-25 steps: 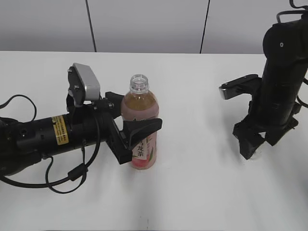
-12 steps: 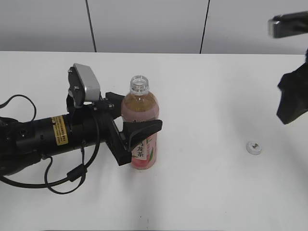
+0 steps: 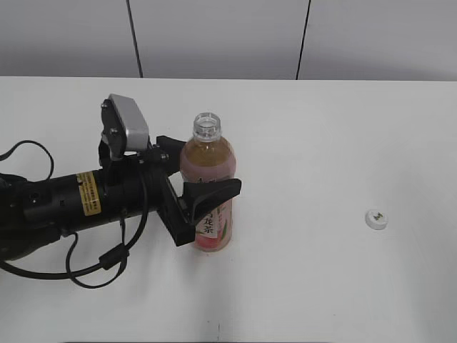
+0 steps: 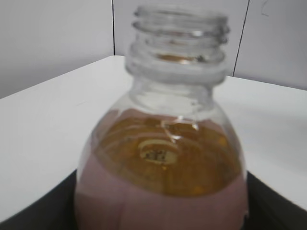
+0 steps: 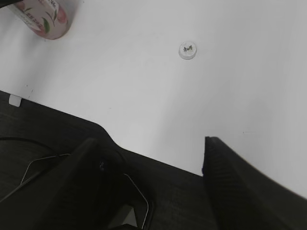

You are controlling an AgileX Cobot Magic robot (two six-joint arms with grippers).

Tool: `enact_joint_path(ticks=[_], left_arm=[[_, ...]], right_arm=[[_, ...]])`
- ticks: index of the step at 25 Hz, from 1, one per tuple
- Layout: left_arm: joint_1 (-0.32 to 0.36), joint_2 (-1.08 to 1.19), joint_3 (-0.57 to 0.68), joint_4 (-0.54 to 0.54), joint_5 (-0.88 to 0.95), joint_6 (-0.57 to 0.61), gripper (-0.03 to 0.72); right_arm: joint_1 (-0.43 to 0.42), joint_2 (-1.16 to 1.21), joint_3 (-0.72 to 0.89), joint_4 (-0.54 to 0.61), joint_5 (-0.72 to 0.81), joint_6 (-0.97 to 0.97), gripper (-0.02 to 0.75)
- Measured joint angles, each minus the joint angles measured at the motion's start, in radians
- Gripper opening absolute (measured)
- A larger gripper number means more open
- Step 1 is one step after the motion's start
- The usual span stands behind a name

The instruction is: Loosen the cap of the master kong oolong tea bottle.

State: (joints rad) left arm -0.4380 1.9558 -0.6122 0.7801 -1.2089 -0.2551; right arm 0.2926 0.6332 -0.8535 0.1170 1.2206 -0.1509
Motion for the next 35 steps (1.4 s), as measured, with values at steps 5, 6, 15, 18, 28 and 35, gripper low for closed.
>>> enact_joint_path(ticks=[5, 6, 15, 18, 28, 35], left_arm=[[0.000, 0.000, 0.000, 0.001, 0.001, 0.001, 0.503], [0.000, 0.000, 0.000, 0.001, 0.002, 0.001, 0.511], [0.000, 0.000, 0.000, 0.008, 0.001, 0.001, 0.585], [0.000, 0.000, 0.000, 0.008, 0.001, 0.001, 0.586], [0.000, 0.000, 0.000, -0.019, 0.000, -0.007, 0.587], [0.000, 0.000, 0.000, -0.023, 0.000, -0.010, 0.587]], right_arm=[[0.000, -0.291, 0.132, 0.000, 0.003, 0.000, 0.503], [0.000, -0.333, 0.158, 0.000, 0.004, 0.000, 0.503], [0.000, -0.524, 0.291, -0.008, 0.007, 0.000, 0.503], [0.000, -0.525, 0.298, -0.019, 0.003, 0.000, 0.503], [0.000, -0.525, 0.326, -0.029, -0.080, 0.000, 0.503], [0.000, -0.525, 0.340, -0.030, -0.109, 0.000, 0.503]])
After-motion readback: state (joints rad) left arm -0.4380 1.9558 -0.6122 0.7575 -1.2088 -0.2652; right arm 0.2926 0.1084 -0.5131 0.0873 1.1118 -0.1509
